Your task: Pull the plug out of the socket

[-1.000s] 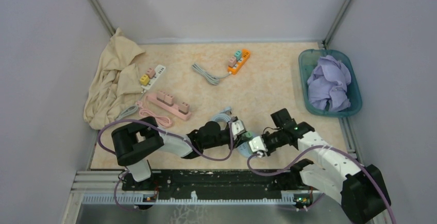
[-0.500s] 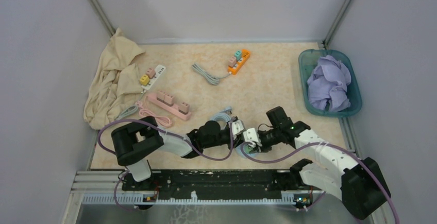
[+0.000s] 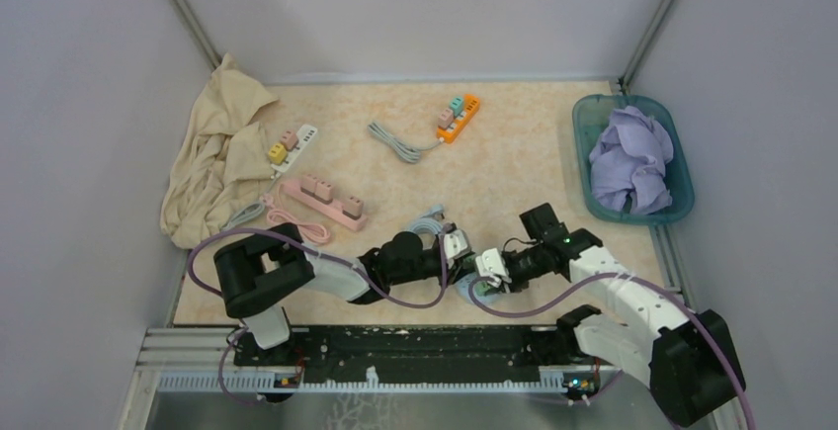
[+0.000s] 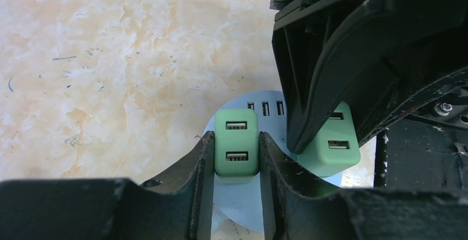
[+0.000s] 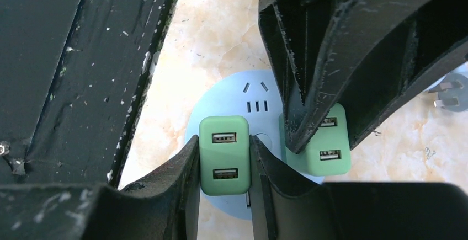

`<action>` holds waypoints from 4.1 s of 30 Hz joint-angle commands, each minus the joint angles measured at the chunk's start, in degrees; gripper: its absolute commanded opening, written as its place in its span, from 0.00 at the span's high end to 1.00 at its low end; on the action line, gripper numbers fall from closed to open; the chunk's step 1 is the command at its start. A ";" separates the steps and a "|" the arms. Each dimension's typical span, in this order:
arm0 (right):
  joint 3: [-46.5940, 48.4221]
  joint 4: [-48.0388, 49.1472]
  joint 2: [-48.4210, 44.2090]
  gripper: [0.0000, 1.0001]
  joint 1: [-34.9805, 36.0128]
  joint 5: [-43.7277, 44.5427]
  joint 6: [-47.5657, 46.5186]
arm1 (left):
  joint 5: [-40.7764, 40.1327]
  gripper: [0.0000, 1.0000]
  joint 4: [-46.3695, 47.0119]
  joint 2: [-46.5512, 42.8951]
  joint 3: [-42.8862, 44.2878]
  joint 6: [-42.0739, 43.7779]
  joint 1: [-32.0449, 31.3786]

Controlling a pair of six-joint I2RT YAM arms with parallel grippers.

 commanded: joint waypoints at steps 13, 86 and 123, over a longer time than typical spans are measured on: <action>2.56 21.61 1.56 1.00 6.45 3.24 15.49 | 2.87 0.99 -7.90 2.42 -0.96 0.33 -0.42; -1.18 30.98 -5.37 1.00 7.63 5.04 32.44 | 5.43 0.99 -10.80 3.27 -1.15 0.67 -0.45; -2.21 23.43 -10.46 1.00 2.99 4.35 29.72 | 5.71 0.99 -11.52 3.94 -1.02 0.90 -0.39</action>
